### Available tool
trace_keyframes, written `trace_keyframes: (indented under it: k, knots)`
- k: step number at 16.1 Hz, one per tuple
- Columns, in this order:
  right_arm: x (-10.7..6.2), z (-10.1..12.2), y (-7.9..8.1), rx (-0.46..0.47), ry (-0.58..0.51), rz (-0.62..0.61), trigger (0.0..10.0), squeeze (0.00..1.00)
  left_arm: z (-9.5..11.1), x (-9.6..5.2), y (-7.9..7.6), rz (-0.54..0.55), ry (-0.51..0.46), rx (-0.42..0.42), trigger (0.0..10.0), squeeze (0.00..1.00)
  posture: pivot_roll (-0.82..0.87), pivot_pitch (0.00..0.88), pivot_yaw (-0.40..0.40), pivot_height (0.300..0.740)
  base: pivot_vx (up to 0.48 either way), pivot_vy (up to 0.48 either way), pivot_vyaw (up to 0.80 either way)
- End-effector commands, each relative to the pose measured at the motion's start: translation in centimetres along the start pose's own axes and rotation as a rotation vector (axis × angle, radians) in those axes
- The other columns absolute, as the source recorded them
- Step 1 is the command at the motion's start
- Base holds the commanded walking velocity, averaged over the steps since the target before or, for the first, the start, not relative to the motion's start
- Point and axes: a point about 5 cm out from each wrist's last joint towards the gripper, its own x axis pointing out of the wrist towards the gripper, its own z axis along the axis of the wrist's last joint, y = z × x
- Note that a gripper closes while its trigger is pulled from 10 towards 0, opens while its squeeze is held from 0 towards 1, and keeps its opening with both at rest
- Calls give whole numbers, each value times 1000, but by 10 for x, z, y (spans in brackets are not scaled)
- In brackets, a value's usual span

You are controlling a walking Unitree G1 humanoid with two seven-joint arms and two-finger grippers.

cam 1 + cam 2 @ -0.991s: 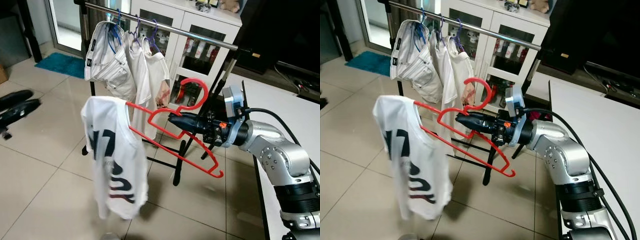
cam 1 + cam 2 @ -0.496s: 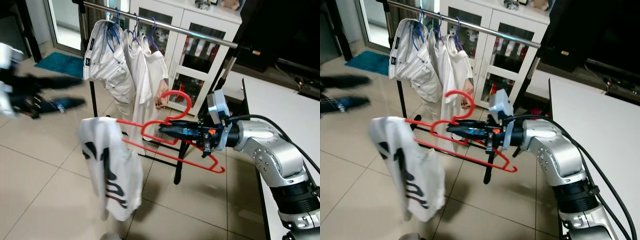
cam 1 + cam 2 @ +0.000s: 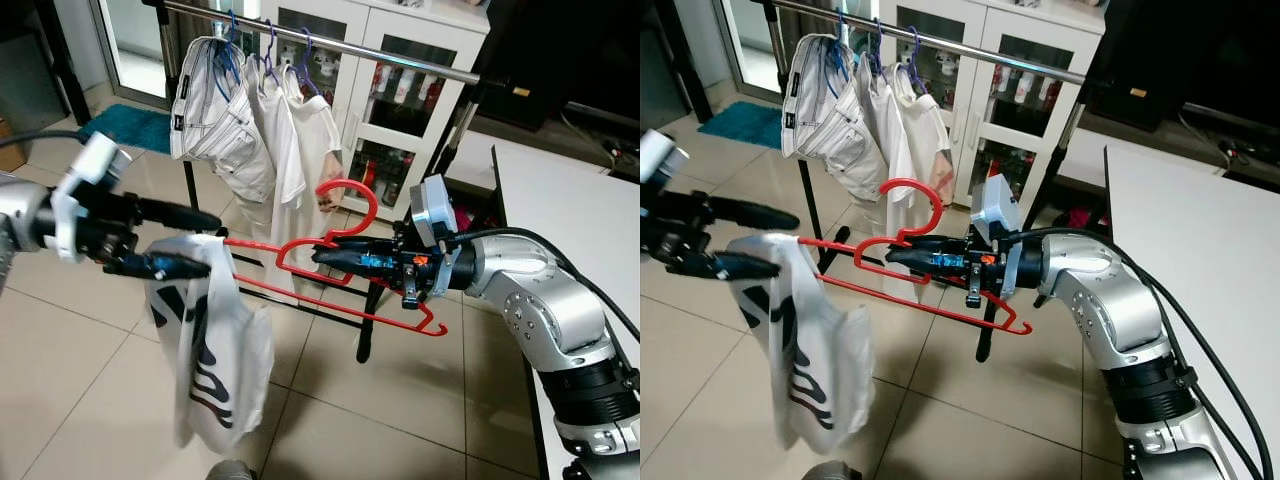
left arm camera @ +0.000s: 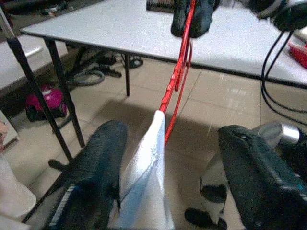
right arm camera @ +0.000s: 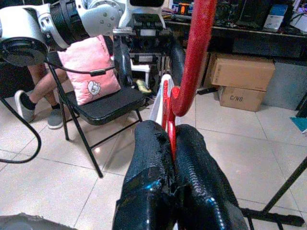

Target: Hang hanger

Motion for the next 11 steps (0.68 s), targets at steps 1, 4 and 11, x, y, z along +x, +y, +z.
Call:
trace_keyframes:
  k: [1, 4, 11]
  knots:
    - [0, 8, 2, -53, -15, 13, 10000, 0, 5, 1, 0, -6, 32, 32, 0, 0, 60, 0, -63, 740, 0, 0, 0]
    - [0, 6, 2, -57, 0, 26, 10000, 0, 4, -2, 2, -11, 51, 31, 0, 0, 64, 0, -66, 740, 0, 0, 0]
    - [0, 4, 2, -60, 10, 34, 10000, 0, -13, -12, 3, 12, 99, 17, 0, 0, 65, 0, -66, 740, 0, 0, 0]
